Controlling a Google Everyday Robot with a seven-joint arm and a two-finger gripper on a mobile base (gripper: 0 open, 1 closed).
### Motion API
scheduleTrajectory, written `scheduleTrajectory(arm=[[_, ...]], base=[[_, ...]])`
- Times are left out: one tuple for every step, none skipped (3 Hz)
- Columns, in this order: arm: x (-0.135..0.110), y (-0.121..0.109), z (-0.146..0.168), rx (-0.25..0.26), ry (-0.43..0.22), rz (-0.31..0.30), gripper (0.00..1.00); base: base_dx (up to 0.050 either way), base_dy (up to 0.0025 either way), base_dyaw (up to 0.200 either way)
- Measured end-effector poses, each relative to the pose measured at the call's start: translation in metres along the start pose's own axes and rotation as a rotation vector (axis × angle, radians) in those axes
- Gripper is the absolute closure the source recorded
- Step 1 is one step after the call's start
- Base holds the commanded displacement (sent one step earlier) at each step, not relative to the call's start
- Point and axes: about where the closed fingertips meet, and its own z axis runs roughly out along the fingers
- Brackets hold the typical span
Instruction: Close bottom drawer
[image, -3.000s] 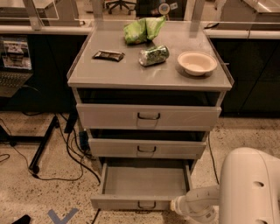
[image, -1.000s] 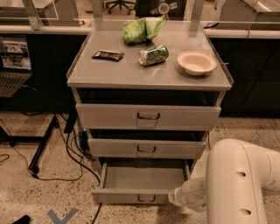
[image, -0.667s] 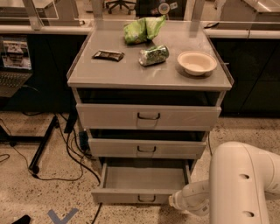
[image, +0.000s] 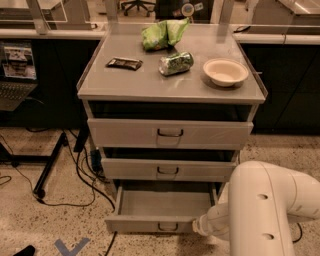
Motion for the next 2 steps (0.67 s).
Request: scheduleTrajectory(arm=[[-0.0284, -0.0169, 0.0176, -0.008, 0.004, 0.014, 1.0], [-0.0316, -0.0176, 0.0179, -0.01, 0.001, 0.014, 1.0]], base=[[0.0, 0.0, 0.0], [0.0, 0.0, 0.0]])
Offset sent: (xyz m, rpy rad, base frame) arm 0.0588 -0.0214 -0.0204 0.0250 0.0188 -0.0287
